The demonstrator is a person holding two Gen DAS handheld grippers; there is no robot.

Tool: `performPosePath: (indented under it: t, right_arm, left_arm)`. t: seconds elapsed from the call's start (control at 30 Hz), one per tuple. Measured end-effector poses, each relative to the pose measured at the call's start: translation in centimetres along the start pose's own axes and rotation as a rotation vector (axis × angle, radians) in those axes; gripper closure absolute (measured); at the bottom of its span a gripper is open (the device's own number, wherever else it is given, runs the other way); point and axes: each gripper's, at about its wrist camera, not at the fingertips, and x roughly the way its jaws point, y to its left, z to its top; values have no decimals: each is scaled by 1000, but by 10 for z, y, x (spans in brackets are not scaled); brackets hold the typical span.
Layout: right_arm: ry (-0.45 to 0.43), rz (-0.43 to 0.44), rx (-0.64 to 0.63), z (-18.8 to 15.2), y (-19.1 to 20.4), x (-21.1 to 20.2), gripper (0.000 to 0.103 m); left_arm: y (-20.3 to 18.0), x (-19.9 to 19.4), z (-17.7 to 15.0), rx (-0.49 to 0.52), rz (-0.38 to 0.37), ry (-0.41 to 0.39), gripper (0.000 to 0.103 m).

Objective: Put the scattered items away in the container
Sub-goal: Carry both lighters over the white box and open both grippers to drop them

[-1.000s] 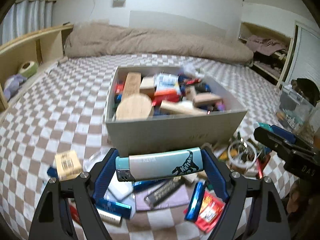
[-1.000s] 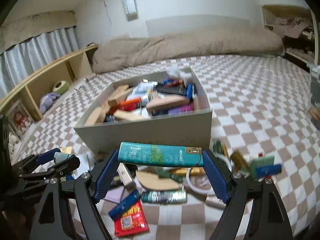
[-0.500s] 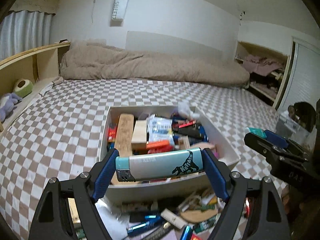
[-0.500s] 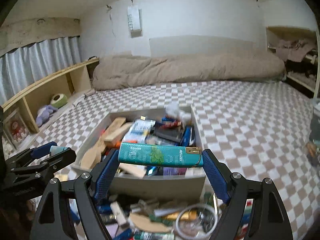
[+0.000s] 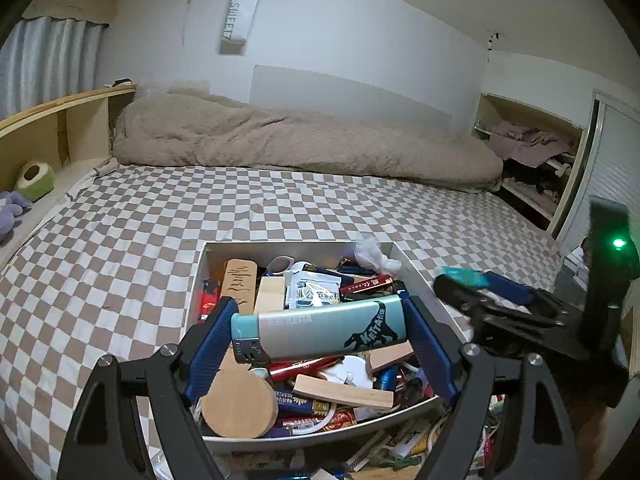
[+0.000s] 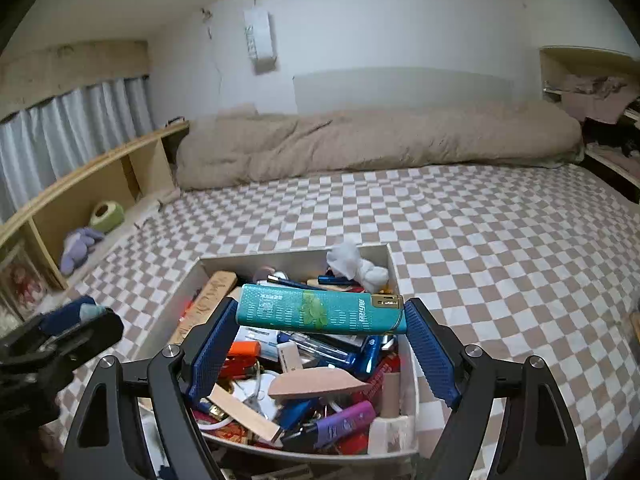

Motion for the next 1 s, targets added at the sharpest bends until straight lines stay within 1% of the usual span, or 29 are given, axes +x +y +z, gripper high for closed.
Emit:
performPosePath:
  t: [0.3, 0.37, 0.43, 0.47, 0.5, 0.57, 0.83, 1.0]
  right_arm:
    - [123, 15, -5, -9, -8, 51, 20]
    - [124, 19, -15, -10, -8, 57, 19]
    - [110, 27, 0, -12, -10, 57, 13]
    - [110, 35, 12, -12, -12, 57, 7]
    - [110, 44, 23, -13, -14, 56, 7]
    - [109, 53, 36, -13, -18, 52, 7]
    - [105, 63, 76, -14, -25, 35, 7]
    - [99, 61, 98, -15, -30, 28, 7]
  left_arm:
    - [14, 29, -22, -34, 1, 89, 19]
    - [12, 36, -27, -30, -3, 107, 19]
    - [9, 40, -29, -24, -13, 120, 19]
    - [7, 43, -31, -23, -23, 129, 19]
    - [5, 46, -32, -24, -35, 137, 19]
    - [-1, 50, -34, -19, -57, 152, 19]
    - [-39, 61, -44, 77, -120, 178, 19]
    - [-54, 66, -50, 100, -173, 201, 19]
